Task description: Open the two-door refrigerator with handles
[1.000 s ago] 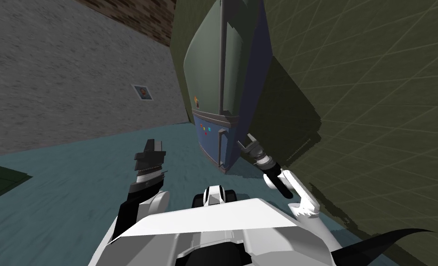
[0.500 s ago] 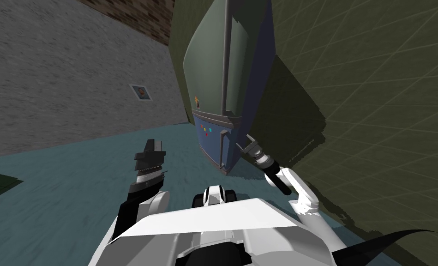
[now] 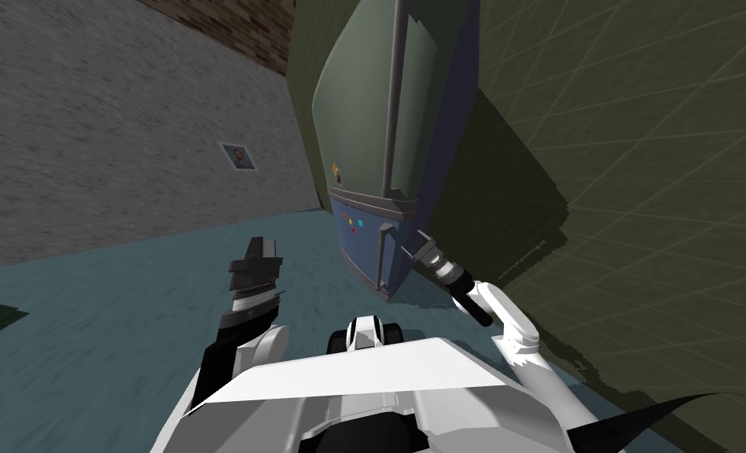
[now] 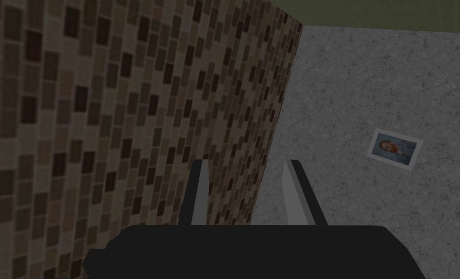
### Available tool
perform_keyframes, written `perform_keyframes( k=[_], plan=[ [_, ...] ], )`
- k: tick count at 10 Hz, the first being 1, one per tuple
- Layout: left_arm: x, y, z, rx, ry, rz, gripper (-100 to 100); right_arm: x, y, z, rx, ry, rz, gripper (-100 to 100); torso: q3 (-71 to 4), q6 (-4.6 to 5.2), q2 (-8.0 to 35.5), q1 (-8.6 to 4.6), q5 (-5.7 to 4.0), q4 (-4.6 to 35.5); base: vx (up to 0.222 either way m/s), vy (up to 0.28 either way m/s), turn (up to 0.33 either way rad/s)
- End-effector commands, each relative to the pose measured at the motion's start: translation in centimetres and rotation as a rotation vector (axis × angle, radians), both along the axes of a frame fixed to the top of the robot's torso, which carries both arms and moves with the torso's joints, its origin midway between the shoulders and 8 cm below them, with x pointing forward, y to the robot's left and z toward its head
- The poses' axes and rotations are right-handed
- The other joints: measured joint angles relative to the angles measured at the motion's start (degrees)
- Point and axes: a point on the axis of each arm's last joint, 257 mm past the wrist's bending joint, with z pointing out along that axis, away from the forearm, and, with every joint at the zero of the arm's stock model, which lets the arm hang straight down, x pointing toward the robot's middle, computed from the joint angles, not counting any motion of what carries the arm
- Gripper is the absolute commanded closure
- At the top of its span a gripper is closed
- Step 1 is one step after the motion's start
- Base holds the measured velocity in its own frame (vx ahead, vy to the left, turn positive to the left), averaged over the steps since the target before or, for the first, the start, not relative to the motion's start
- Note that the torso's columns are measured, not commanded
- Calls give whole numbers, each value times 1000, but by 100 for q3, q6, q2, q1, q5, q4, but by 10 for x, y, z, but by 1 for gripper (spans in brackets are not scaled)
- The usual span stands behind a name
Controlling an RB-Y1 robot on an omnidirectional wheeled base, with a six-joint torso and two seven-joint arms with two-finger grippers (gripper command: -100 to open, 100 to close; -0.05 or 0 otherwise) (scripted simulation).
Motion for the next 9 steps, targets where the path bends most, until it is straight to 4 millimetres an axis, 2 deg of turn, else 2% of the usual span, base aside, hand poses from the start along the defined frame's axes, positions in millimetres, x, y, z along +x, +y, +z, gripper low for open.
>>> perform_keyframes(
  k=[1, 3, 9],
  plan=[
    [0, 0, 0, 0, 0, 0, 0, 9, -3, -10, -103, -24, -31, -100, -3, 0, -5, 7, 2, -1, 53, 54, 2],
    [0, 0, 0, 0, 0, 0, 0, 18, -8, -22, -220, -49, -63, -100, 0, 0, -1, 2, 1, 0, 69, 56, 9],
    [0, 0, 0, 0, 0, 0, 0, 35, -18, -41, -438, -104, -116, -100, 0, 1, 1, 2, 1, 0, 63, 43, 7]
  ],
)
